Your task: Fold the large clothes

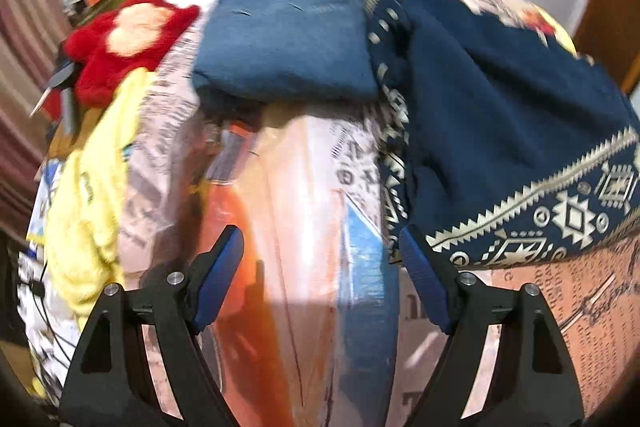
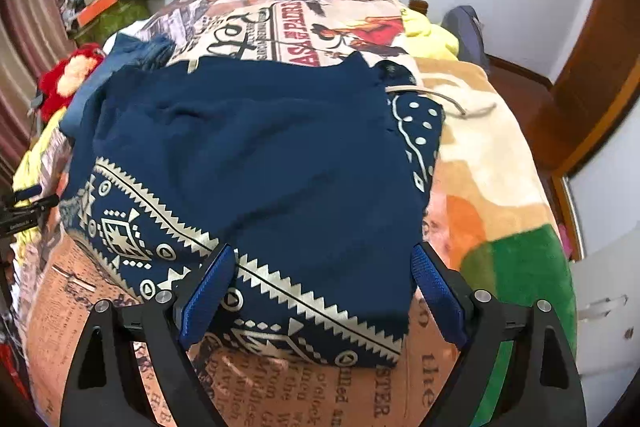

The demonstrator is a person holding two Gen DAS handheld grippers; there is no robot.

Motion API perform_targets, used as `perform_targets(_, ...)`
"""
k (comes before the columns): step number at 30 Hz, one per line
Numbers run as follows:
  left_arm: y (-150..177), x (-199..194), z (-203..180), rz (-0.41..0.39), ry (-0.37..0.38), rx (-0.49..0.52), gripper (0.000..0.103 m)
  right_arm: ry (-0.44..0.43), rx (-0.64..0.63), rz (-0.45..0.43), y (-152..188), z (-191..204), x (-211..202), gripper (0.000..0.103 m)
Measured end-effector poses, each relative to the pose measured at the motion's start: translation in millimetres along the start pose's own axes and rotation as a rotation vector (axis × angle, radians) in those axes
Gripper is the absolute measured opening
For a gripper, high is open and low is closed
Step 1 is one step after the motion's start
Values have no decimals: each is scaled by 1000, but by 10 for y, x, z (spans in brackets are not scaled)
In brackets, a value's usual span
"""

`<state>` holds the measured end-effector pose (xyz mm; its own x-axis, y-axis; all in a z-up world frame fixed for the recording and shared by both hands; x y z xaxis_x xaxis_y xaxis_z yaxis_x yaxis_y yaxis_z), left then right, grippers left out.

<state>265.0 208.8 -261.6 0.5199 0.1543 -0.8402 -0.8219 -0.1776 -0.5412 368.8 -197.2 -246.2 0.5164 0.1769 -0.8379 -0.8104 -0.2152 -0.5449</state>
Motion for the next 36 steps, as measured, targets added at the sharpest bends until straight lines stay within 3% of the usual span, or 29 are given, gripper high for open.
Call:
perform_targets(3, 6, -137, 0, -21, 61, -72, 80, -15, 37, -23, -48, -21, -105, 88)
perform_targets(12, 10, -248, -454, 55, 432, -304, 80, -131, 34, -128, -365, 442, -367, 89)
perform_targets(19, 194, -31, -814, 189, 681, -448, 80, -215, -48, -13, -254, 942, 53, 89)
perform_targets(22, 167, 16, -834, 179, 727, -493, 80, -237, -27, 27, -177, 984, 239, 92)
perform_targets(27, 81, 284, -755, 175, 886, -640, 80, -285, 10, 33, -192, 927, 302, 95)
perform_targets(30, -55, 407, -696, 133, 860, -682, 73, -291, 14, 35, -192, 924, 316, 95)
perform_targets(31, -103, 449, -685, 121, 820, -676, 65, -290, 12, 32, -191, 927, 313, 95)
perform_targets(35, -331, 656, -659, 74, 639, -654, 58, -301, 22, 33, -193, 916, 311, 95)
perform_targets(36, -403, 695, -676, 62, 587, -632, 50, -304, 27, 35, -194, 905, 307, 95)
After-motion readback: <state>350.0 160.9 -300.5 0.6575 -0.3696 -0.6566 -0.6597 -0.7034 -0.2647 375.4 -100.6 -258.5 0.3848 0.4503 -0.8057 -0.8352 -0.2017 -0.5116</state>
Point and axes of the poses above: each gripper's, at about its wrist camera, not at the fingertips, and x roughly the way its jaws point, z to its left, y to its underside, the point moved 4 cm from there along x, roughly the way its jaws point, and after that the axes turned 1 degree about -z, right-handed, at the moved point
